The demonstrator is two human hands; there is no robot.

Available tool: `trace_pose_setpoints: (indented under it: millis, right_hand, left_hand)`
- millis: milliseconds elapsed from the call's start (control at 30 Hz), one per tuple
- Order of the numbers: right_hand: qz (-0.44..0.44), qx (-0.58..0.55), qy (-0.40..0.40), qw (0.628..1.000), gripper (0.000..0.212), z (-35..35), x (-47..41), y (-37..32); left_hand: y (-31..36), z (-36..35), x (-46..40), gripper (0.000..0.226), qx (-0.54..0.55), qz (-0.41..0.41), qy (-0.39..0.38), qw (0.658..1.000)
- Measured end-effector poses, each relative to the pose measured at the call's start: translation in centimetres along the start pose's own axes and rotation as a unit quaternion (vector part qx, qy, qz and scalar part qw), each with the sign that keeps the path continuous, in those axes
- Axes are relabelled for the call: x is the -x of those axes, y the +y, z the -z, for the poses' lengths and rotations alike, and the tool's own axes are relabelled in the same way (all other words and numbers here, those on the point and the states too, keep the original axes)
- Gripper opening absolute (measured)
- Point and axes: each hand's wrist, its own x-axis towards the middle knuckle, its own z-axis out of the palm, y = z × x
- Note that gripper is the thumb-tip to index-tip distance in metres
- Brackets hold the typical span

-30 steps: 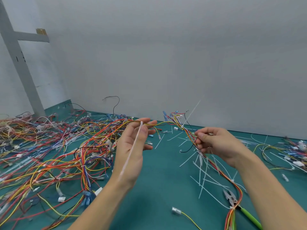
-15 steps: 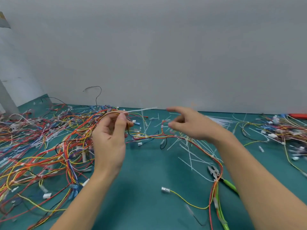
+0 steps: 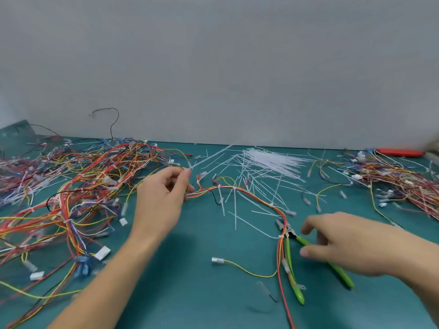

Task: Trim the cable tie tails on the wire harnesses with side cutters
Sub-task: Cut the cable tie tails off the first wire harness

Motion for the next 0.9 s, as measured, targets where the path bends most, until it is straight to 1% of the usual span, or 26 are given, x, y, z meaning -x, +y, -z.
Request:
trace_pose_setpoints:
  millis: [67,100,167,200,267,367,467,500,533,567,600,633,667,700,733,767,800,833,867,900]
  right_hand:
    - [-0.009,-0.023,0.025,0.999,0.045,-2.6,-0.3,0.3]
    - [-0.011,-0.048,0.050,0.998,0.042,-3.7,-0.7,0.4]
    - [-0.029,-0.121,0.099,0.987,0.032,-5.0,-1.3,0.6]
    - [-0.038,-0.154,0.117,0.980,0.025,-5.6,-1.5,0.9]
    - [-0.045,-0.184,0.138,0.972,0.014,-6.7,-1.7,1.5]
    - [-0.064,-0.161,0.147,0.974,0.008,-7.6,-0.9,2.6]
    - [-0.107,-0.079,0.161,0.978,0.016,-7.8,0.2,5.1]
    - [-0.123,-0.074,0.164,0.976,0.017,-7.8,0.6,5.9]
    - [-0.132,-0.095,0.178,0.970,0.019,-7.8,0.9,6.9]
    - [-0.137,-0.148,0.197,0.960,0.021,-7.9,1.2,7.7]
    - [-0.132,-0.231,0.219,0.939,0.024,-8.2,1.4,8.4]
    - [-0.114,-0.337,0.234,0.905,0.025,-8.3,1.9,8.8]
    - [-0.086,-0.445,0.245,0.857,0.024,-8.4,2.2,9.1]
    - [-0.050,-0.544,0.237,0.803,0.016,-8.3,2.7,9.0]
    - [-0.010,-0.636,0.212,0.742,0.008,-8.1,3.0,8.8]
    - [0.026,-0.706,0.184,0.683,0.017,-7.7,3.3,8.5]
    - [0.054,-0.746,0.151,0.647,0.033,-7.6,3.5,8.1]
    - [0.081,-0.770,0.132,0.619,0.045,-7.6,3.5,7.6]
    - [0.111,-0.785,0.126,0.597,0.050,-7.5,3.2,6.9]
    - [0.147,-0.795,0.119,0.576,0.048,-7.3,3.0,6.2]
  left_hand:
    - [-0.1,-0.4,0.7,0.026,-0.033,-0.029,-0.020,0.999]
    - [-0.2,-0.5,1.0,0.027,-0.053,-0.051,-0.031,0.997]
    - [-0.2,-0.9,1.6,0.028,-0.084,-0.086,-0.057,0.991]
    - [-0.2,-1.2,1.8,0.028,-0.088,-0.089,-0.072,0.989]
    - [-0.2,-1.8,2.2,0.026,-0.087,-0.079,-0.098,0.988]
    - [-0.3,-2.2,2.7,0.025,-0.077,-0.044,-0.126,0.988]
    - [-0.5,-2.2,2.6,0.025,-0.043,0.004,-0.148,0.988]
    - [-0.5,-2.3,2.6,0.025,-0.027,0.018,-0.151,0.988]
    - [-0.4,-2.3,2.5,0.025,-0.012,0.029,-0.151,0.988]
    - [-0.5,-2.4,2.6,0.025,-0.003,0.038,-0.152,0.988]
    - [-0.5,-2.6,2.6,0.025,0.003,0.044,-0.155,0.987]
    - [-0.7,-2.7,2.7,0.024,0.006,0.048,-0.162,0.986]
    - [-0.8,-2.8,2.8,0.023,0.009,0.052,-0.171,0.984]
    - [-0.8,-3.0,2.9,0.021,0.013,0.058,-0.181,0.982]
    - [-0.8,-3.1,3.0,0.020,0.025,0.068,-0.190,0.979]
    - [-0.8,-3.2,3.0,0.020,0.043,0.081,-0.196,0.976]
    - [-0.7,-3.3,3.0,0.020,0.064,0.094,-0.200,0.973]
    - [-0.6,-3.3,3.0,0.020,0.081,0.104,-0.201,0.971]
    - [-0.5,-3.3,3.0,0.020,0.094,0.113,-0.203,0.968]
    - [-0.3,-3.3,3.0,0.020,0.103,0.122,-0.204,0.966]
